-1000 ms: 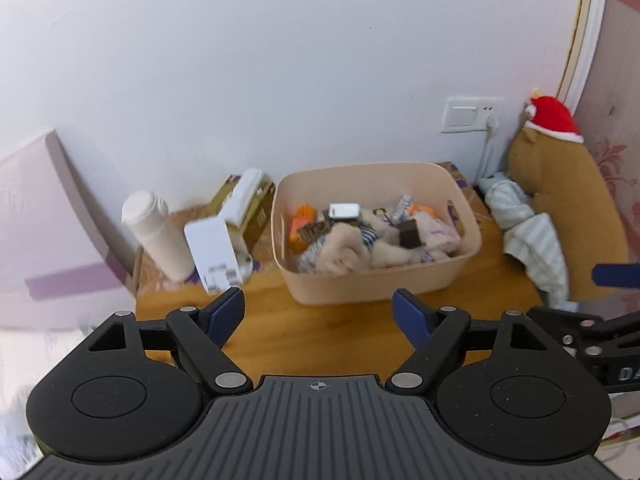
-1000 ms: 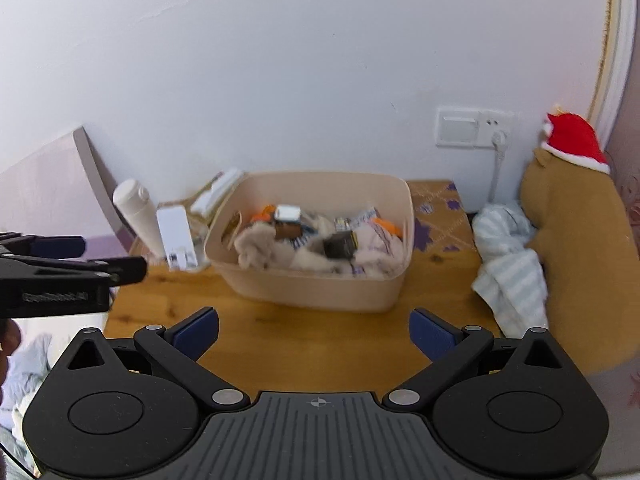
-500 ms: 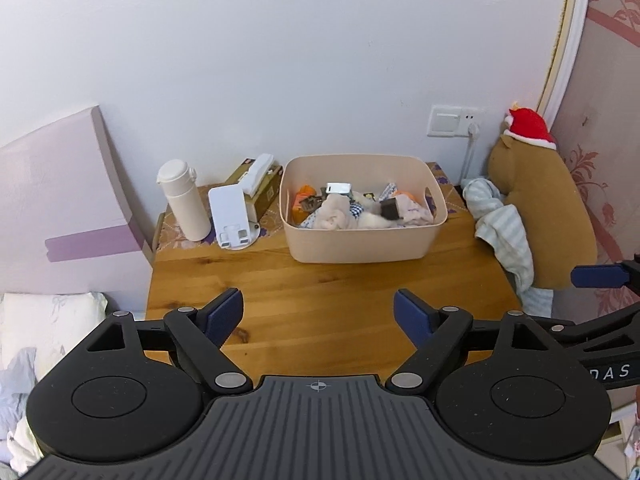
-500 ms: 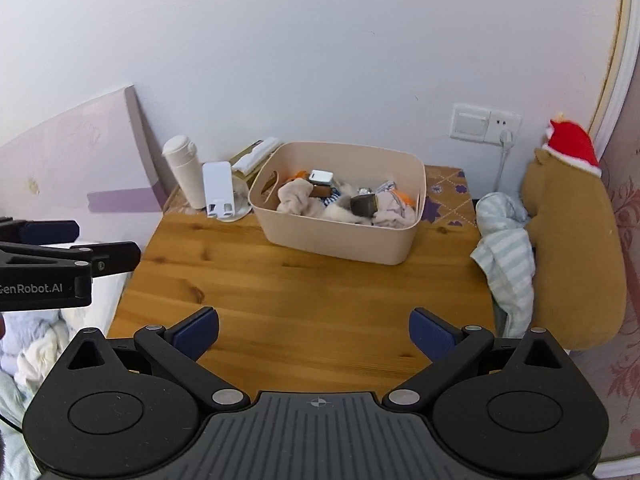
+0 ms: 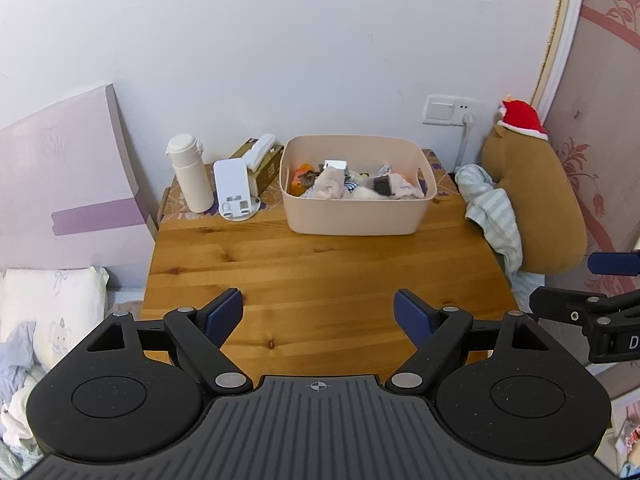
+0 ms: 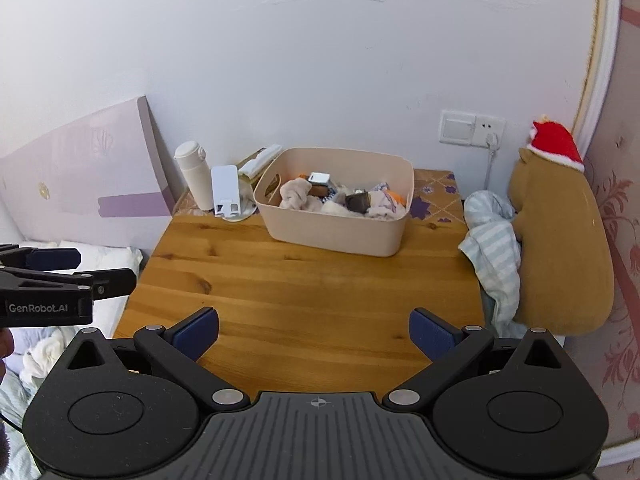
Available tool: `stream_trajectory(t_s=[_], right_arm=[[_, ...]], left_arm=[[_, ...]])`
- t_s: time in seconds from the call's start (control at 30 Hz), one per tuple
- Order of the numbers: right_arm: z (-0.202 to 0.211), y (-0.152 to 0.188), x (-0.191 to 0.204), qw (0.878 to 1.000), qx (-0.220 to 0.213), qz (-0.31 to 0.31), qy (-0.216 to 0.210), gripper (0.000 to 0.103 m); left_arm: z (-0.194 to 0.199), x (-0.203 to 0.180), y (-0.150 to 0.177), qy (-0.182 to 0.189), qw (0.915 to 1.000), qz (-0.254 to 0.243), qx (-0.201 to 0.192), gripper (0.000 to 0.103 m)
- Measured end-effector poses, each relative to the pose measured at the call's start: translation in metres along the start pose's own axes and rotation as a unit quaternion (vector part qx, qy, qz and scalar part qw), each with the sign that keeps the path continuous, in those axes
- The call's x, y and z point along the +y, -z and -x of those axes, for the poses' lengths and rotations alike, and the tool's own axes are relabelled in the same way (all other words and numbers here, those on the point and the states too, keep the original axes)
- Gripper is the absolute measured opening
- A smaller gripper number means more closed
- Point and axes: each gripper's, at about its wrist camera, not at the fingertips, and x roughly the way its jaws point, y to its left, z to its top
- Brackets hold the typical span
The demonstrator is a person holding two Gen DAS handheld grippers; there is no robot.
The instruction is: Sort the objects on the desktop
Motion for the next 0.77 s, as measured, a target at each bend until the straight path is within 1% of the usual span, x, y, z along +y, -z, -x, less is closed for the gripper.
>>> stream_trajectory(t_s=[0.17, 0.27, 0.5, 0.63, 0.77], right_arm=[[0.008, 0.011, -0.014, 1.0, -0.001, -0.02, 0.008, 0.103], [0.008, 0.015, -0.018, 1.0, -0.001, -0.029, 0.008, 0.103], [0.008, 0.015, -0.02, 0.999, 0.003, -0.03, 0.013, 0.103], [0.003, 0.015, -0.016, 1.0, 0.014, -0.022, 0.017, 0.103], [-0.003, 0.015, -0.011, 0.999, 0.021, -0.023, 0.015, 0.103]], left_arm=[[0.01, -0.004, 0.004, 0.01, 0.9999, 0.007, -0.007, 0.084], [0.012, -0.008, 0.007, 0.001, 1.0, 0.004, -0.007, 0.084], [0.012, 0.008, 0.007, -0.006, 0.9999, 0.012, -0.004, 0.084], [0.009, 0.016, 0.006, -0.008, 0.9998, 0.019, 0.001, 0.084], [0.008, 0.018, 0.006, -0.011, 0.9999, 0.007, 0.002, 0.084]])
